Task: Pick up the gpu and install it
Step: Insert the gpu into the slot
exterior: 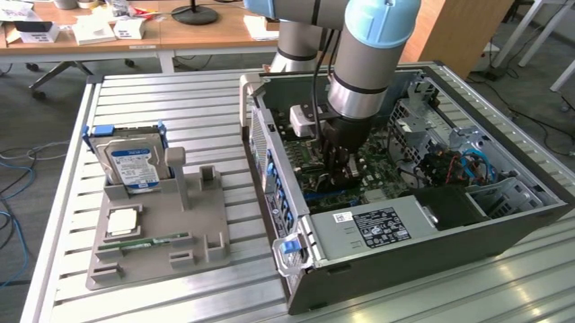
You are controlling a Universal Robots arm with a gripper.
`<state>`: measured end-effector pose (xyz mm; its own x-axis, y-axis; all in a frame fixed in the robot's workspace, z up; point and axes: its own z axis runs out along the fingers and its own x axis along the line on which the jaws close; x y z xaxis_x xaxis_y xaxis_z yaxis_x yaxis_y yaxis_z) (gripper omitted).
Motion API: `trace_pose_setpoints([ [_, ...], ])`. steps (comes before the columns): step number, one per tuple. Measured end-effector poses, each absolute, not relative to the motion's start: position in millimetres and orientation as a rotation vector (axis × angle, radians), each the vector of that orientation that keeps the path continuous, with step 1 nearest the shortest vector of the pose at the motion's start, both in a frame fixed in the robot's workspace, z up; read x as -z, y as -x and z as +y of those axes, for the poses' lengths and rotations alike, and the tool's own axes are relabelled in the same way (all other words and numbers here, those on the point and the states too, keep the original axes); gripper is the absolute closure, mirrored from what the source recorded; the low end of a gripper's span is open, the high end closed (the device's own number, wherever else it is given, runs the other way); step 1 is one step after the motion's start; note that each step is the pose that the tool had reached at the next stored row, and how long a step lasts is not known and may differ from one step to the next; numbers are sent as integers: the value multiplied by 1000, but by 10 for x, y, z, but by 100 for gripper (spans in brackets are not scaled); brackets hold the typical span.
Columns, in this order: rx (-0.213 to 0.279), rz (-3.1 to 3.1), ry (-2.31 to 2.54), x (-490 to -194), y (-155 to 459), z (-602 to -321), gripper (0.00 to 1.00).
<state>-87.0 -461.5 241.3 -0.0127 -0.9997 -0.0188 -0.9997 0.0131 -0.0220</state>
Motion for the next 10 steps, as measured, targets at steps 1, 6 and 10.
trace_pose_setpoints([
  [1,4,2215,2187,-2413,870,-4615,66],
  [6,4,2215,2187,-2413,869,-4589,66],
  [10,4,2215,2187,-2413,869,-4587,66],
])
